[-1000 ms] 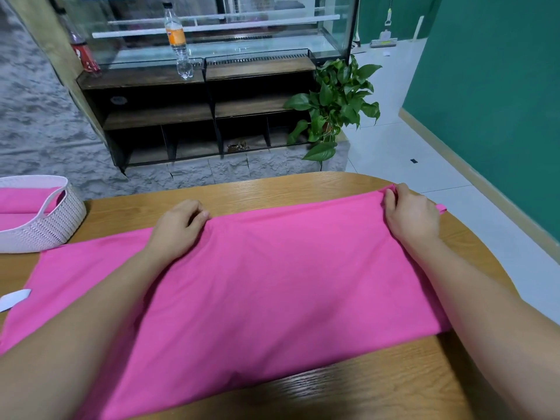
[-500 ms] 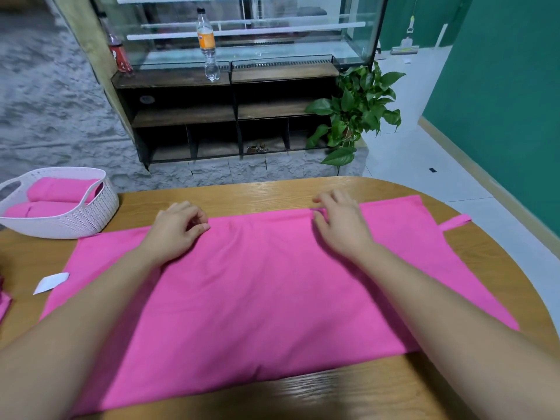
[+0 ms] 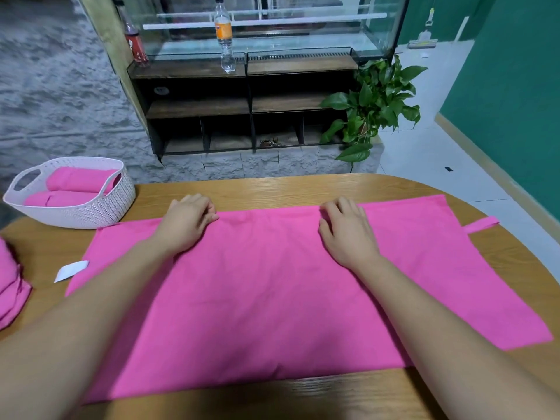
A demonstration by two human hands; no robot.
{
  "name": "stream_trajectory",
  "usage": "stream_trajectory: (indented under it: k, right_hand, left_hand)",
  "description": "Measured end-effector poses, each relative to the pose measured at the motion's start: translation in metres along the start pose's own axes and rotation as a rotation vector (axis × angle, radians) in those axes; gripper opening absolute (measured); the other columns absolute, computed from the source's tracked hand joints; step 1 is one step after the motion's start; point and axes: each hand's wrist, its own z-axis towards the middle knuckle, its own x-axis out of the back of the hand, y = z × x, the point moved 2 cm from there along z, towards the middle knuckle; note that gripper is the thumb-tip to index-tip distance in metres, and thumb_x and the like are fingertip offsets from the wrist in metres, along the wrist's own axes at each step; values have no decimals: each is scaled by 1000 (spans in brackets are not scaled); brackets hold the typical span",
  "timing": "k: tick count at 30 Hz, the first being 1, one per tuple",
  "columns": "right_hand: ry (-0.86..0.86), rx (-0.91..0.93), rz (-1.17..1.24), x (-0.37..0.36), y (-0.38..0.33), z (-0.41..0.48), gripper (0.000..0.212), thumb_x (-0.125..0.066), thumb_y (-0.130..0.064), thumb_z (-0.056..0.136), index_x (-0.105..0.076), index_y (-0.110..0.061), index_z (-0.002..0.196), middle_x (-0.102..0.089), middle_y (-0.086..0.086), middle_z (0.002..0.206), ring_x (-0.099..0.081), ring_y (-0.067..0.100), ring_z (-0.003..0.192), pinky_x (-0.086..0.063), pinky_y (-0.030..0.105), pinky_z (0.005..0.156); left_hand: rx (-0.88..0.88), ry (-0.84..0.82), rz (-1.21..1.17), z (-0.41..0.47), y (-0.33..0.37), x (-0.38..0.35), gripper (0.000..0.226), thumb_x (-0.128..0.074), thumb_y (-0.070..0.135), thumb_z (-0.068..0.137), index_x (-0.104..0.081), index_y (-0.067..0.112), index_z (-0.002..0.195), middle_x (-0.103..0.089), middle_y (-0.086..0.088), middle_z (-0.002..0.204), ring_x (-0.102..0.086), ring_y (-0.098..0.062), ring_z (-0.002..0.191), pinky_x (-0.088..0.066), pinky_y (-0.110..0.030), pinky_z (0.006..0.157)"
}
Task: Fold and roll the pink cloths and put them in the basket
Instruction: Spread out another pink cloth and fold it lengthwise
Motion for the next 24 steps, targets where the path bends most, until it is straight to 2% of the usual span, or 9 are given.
stream_trajectory:
  k: [4,9,11,13,16,18,20,22,24]
  right_hand:
    - [3,-8,-15,1,-2,0,21,-52,-30,100,-60,-16,114,-55,3,109,-51,28,104,-45,48,95]
    - [36,-47,-56,4,-6,0,14,-54,-26,97,-60,-14,102,-59,4,101,-55,28,98,-47,44,87]
    - [28,-64,-114,6,-15,-1,13,-55,-25,98,-61,-13,100,-61,6,99,-57,31,94,-45,44,84]
    - [22,-90,-137,8,-27,-4,16,-55,-27,100,-62,-13,102,-63,7,101,-60,33,93,-45,44,84]
    - [-65,-38,-43,7,-44,-19,27,-47,-38,105,-63,-18,114,-66,6,117,-61,32,110,-45,44,97]
    - [-199,14,12,4,-42,-31,49,-36,-50,107,-59,-19,137,-59,4,147,-51,26,138,-38,43,114]
    - [-295,22,23,5,-28,-37,68,-24,-60,107,-44,-21,159,-36,-1,169,-28,18,157,-22,40,129]
    - [-339,-3,12,10,-4,-34,71,-21,-64,108,-29,-23,166,-19,-6,175,-12,12,162,-7,36,132]
    - [-367,-36,-22,18,22,-28,72,-21,-64,108,-20,-25,168,-11,-7,176,-5,10,162,-2,35,132]
  left_hand:
    - [17,168,106,-5,4,0,15,-67,36,98,-60,25,92,-57,5,94,-54,-27,92,-39,-44,76]
    - [164,286,166,-37,11,10,12,-63,35,102,-64,23,104,-55,-1,105,-53,-30,98,-40,-47,78]
    - [161,279,151,-51,33,11,11,-63,31,102,-63,22,107,-53,-1,108,-54,-31,100,-42,-47,80]
    - [77,240,70,-56,69,7,13,-63,31,101,-64,22,111,-54,1,111,-55,-27,103,-44,-45,85]
    - [13,149,-47,-58,116,-9,23,-55,43,104,-63,27,118,-58,6,119,-55,-21,111,-46,-46,94]
    - [37,86,-47,-58,129,-23,36,-44,52,104,-62,28,125,-59,8,127,-56,-20,119,-45,-46,98]
    - [53,19,6,-59,130,-35,52,-35,60,103,-60,29,135,-58,8,139,-53,-19,131,-43,-46,102]
    - [59,-25,55,-57,127,-40,63,-28,64,102,-56,30,147,-52,7,153,-46,-18,142,-40,-47,108]
    - [67,-74,83,-55,124,-41,70,-20,68,101,-44,34,158,-40,8,165,-34,-15,153,-35,-47,116]
